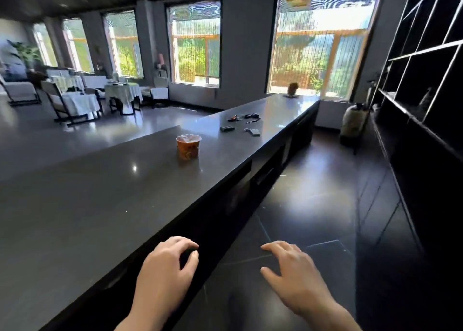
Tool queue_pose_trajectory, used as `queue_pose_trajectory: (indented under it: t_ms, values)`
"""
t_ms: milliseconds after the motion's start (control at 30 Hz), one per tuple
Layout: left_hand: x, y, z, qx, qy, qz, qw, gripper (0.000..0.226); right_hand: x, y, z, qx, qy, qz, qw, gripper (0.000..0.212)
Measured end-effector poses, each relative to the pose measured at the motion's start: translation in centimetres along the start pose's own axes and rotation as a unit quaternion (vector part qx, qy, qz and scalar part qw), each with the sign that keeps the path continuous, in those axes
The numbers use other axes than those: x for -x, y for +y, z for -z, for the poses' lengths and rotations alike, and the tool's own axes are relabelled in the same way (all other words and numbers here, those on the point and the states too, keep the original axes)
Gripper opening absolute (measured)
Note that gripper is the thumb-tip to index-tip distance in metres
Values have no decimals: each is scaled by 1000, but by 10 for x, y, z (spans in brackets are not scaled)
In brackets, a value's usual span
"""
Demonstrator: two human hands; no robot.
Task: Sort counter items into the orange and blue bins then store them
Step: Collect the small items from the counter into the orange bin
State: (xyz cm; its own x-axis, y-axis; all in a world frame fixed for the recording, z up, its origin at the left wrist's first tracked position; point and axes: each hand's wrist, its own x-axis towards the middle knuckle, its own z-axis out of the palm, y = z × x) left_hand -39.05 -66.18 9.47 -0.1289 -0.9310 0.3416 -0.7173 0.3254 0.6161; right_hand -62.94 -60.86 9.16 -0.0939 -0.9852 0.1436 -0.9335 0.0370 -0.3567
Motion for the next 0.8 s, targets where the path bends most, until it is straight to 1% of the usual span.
queue_pose_trajectory:
  t_ms: [133, 233, 367, 500, 633, 800]
  values:
    - [-54, 1, -43, 17, -9, 8, 1000, 11, -55, 31, -1, -5, -2, -15, 1000, 44]
    - [-102, -3, -77, 34, -23, -1, 999, 12, -100, 50, -9, -8, -7, -18, 1000, 44]
    - [-183, -6, -122, 50, -13, -7, 999, 13, -176, 77, -15, 5, -16, -26, 1000, 44]
    - [-274, -3, -160, 51, -47, -21, 997, 12, -256, 108, -4, 10, -9, -54, 998, 45]
    - [-369, 26, -202, 55, -65, -55, 995, 10, -323, 147, 17, -3, 34, -90, 995, 43]
    - [-445, 83, -278, 81, -83, -97, 989, 9, -388, 224, 39, 6, 54, -126, 991, 41]
